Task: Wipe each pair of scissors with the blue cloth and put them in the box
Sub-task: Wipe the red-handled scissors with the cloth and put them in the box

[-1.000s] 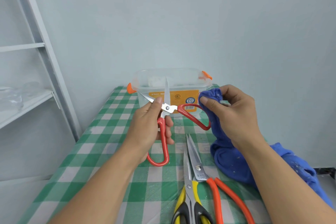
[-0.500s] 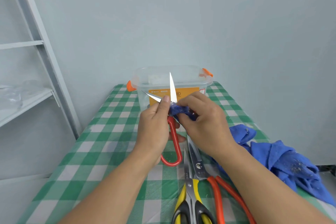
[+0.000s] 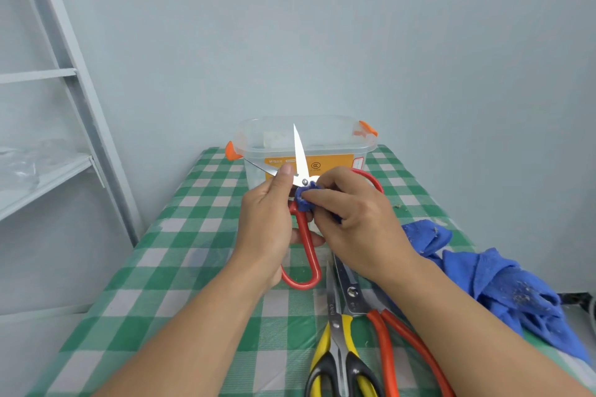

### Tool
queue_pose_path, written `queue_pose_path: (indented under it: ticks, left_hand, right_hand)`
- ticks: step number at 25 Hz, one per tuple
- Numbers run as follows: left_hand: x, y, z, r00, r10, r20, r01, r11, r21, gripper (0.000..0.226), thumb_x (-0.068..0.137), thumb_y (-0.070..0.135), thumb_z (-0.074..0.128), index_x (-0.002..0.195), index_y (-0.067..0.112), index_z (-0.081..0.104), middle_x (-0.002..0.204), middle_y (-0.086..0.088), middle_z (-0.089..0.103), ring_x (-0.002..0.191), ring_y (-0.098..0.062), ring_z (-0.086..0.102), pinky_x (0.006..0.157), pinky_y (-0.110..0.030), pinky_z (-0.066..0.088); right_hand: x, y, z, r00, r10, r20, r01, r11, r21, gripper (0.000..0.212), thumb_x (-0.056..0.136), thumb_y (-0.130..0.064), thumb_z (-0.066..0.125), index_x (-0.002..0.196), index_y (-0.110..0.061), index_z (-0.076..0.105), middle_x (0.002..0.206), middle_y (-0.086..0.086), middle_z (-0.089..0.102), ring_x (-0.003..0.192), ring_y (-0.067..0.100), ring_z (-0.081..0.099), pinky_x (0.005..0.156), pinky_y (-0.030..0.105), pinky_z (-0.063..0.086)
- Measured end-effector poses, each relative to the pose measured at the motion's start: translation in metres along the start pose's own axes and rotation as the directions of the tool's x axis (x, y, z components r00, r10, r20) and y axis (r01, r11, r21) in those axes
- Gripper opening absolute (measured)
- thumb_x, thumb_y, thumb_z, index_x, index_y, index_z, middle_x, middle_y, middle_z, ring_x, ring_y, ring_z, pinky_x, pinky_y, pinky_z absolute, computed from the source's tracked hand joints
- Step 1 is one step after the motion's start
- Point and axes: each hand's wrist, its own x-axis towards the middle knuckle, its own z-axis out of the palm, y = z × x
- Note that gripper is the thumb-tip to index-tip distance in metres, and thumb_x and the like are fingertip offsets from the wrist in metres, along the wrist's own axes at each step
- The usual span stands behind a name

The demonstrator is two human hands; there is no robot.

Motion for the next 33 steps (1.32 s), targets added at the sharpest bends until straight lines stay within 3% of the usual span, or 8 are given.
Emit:
queue_pose_path:
  ticks: [7, 11, 15, 19, 21, 25, 31, 33]
  left_hand:
    - [0.002, 0.004, -0.006, 0.998, 0.051, -0.039, -0.051, 0.999, 0.005, 0.041, 0.104, 0.042, 0.048, 0.091, 0.011, 0.071, 0.07, -0.006, 0.067, 0.061, -0.015, 0.063, 0.048, -0.038, 0.057]
    - [0.004, 0.007, -0.012, 0.996, 0.066, -0.059, -0.065, 0.998, 0.02, 0.038, 0.102, 0.045, 0.048, 0.09, 0.017, 0.069, 0.062, -0.002, 0.057, 0.049, -0.011, 0.057, 0.048, -0.037, 0.058]
    - [0.006, 0.004, -0.013, 0.999, 0.039, 0.011, -0.039, 0.999, 0.016, 0.027, 0.101, 0.038, 0.056, 0.096, 0.016, 0.07, 0.064, -0.006, 0.058, 0.046, -0.019, 0.056, 0.048, -0.037, 0.058]
    - [0.008, 0.0, -0.015, 0.995, 0.039, 0.09, -0.047, 0.995, 0.089, 0.018, 0.098, 0.028, 0.063, 0.097, 0.014, 0.074, 0.068, -0.011, 0.054, 0.05, -0.017, 0.054, 0.05, -0.038, 0.058]
    - [0.008, -0.001, -0.016, 0.993, 0.041, 0.114, -0.053, 0.993, 0.109, 0.018, 0.097, 0.027, 0.064, 0.096, 0.014, 0.075, 0.071, -0.012, 0.055, 0.053, -0.017, 0.054, 0.051, -0.038, 0.058]
    - [0.008, -0.001, -0.016, 0.984, 0.033, 0.175, -0.062, 0.985, 0.16, 0.018, 0.096, 0.028, 0.065, 0.093, 0.014, 0.076, 0.065, -0.01, 0.052, 0.053, -0.023, 0.053, 0.05, -0.039, 0.058]
    - [0.007, -0.002, -0.012, 0.97, 0.019, 0.243, -0.072, 0.975, 0.21, 0.014, 0.097, 0.022, 0.064, 0.096, 0.012, 0.074, 0.062, 0.001, 0.054, 0.054, -0.014, 0.055, 0.047, -0.038, 0.058]
    - [0.007, 0.001, -0.011, 0.964, 0.024, 0.265, -0.084, 0.972, 0.218, 0.014, 0.098, 0.018, 0.063, 0.099, 0.011, 0.075, 0.063, 0.001, 0.056, 0.055, -0.013, 0.054, 0.045, -0.035, 0.055]
  right_hand:
    - [0.002, 0.002, -0.003, 1.0, -0.009, 0.03, 0.01, 1.0, -0.028, 0.029, 0.089, -0.015, 0.052, 0.09, -0.005, 0.079, 0.085, 0.007, 0.061, 0.073, 0.025, 0.061, 0.056, 0.035, 0.05]
    - [0.0, 0.006, -0.017, 0.948, 0.308, -0.08, -0.292, 0.943, 0.161, 0.019, 0.081, -0.016, 0.057, 0.084, -0.02, 0.075, 0.085, -0.009, 0.059, 0.063, 0.02, 0.063, 0.056, 0.042, 0.052]
    - [0.005, 0.014, -0.029, 0.833, 0.546, -0.094, -0.507, 0.819, 0.267, 0.024, 0.08, -0.026, 0.053, 0.08, -0.048, 0.064, 0.089, -0.018, 0.06, 0.081, 0.027, 0.063, 0.075, 0.047, 0.051]
    - [0.007, 0.018, -0.032, 0.749, 0.66, -0.059, -0.598, 0.711, 0.371, 0.02, 0.086, -0.019, 0.055, 0.084, -0.035, 0.066, 0.082, -0.001, 0.069, 0.079, 0.021, 0.065, 0.08, 0.046, 0.054]
    - [0.008, 0.018, -0.035, 0.746, 0.664, -0.047, -0.591, 0.694, 0.412, 0.024, 0.095, -0.009, 0.056, 0.091, -0.031, 0.067, 0.069, 0.006, 0.07, 0.072, 0.018, 0.068, 0.081, 0.045, 0.056]
    - [0.008, 0.018, -0.035, 0.777, 0.629, -0.019, -0.547, 0.69, 0.474, 0.034, 0.097, -0.013, 0.057, 0.092, -0.044, 0.071, 0.078, 0.009, 0.071, 0.088, 0.031, 0.07, 0.09, 0.047, 0.053]
    - [0.009, 0.001, -0.03, 0.855, 0.515, 0.066, -0.472, 0.717, 0.512, 0.022, 0.092, -0.004, 0.067, 0.098, -0.024, 0.075, 0.085, -0.006, 0.068, 0.066, 0.029, 0.066, 0.057, 0.05, 0.057]
    - [0.011, -0.002, -0.024, 0.872, 0.472, 0.127, -0.47, 0.736, 0.488, 0.021, 0.091, -0.006, 0.07, 0.096, -0.025, 0.077, 0.089, -0.009, 0.066, 0.073, 0.022, 0.065, 0.058, 0.044, 0.056]
